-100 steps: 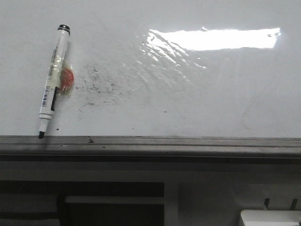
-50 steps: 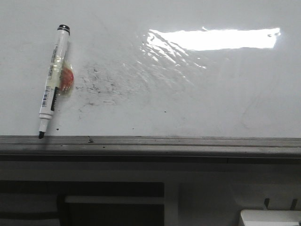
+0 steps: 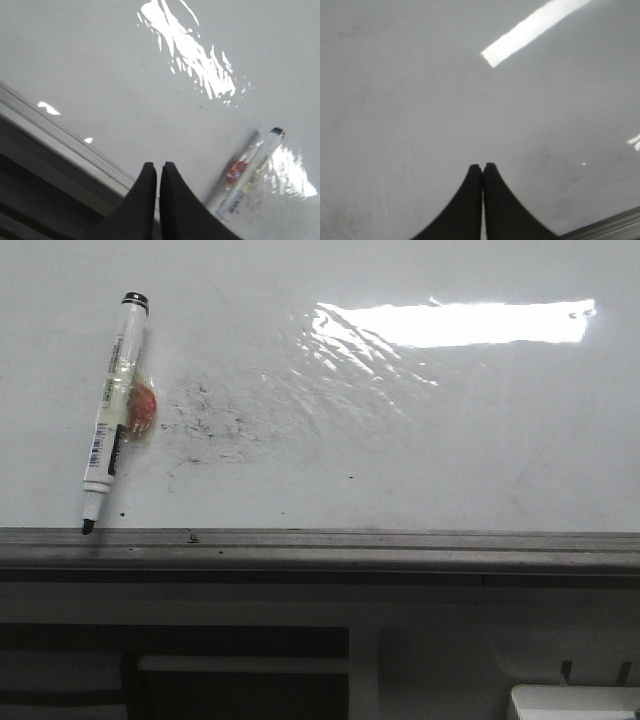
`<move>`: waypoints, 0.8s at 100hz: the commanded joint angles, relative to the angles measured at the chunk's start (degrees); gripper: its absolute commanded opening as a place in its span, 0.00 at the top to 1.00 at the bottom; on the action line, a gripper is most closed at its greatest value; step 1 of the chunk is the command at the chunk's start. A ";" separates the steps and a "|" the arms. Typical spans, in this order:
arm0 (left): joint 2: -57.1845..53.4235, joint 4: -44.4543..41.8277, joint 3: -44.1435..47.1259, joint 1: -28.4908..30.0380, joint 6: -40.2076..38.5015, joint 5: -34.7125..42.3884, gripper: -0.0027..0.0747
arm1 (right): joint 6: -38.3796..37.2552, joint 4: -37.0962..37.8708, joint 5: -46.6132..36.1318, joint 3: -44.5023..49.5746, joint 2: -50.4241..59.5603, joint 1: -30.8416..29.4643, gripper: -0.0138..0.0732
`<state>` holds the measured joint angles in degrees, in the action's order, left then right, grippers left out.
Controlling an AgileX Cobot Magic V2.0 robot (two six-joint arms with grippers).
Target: Write number 8 on whiteboard
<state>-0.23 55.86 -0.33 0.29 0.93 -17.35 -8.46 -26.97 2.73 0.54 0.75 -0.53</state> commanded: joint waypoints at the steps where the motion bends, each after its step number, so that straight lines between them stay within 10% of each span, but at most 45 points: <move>1: -1.67 10.03 1.99 -0.09 -0.51 2.97 0.99 | 0.00 -5.13 -4.92 0.22 1.11 -0.28 0.91; 16: -1.41 9.62 -2.52 -0.14 13.01 -3.46 0.99 | 3.01 -4.11 4.31 -6.83 1.11 0.05 0.91; 34: 5.72 -5.96 -13.51 -0.14 19.22 -14.42 0.99 | 23.50 -2.32 24.46 -20.19 -0.36 0.05 0.90; 47: 10.61 -9.08 -18.89 -2.35 20.46 -13.95 0.91 | 27.34 -1.90 32.46 -26.76 -3.91 0.05 0.68; 63: 15.07 -16.91 -23.74 -6.23 23.63 -18.08 0.58 | 27.85 -1.90 36.51 -31.28 -9.20 0.05 0.33; 80: 25.32 -22.52 -27.26 -10.50 23.02 -21.12 0.49 | 27.85 -2.14 39.00 -32.67 -12.45 0.05 0.30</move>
<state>19.70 34.44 -23.95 -8.37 24.05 -39.88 18.50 -28.48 44.14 -30.09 -9.48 -0.53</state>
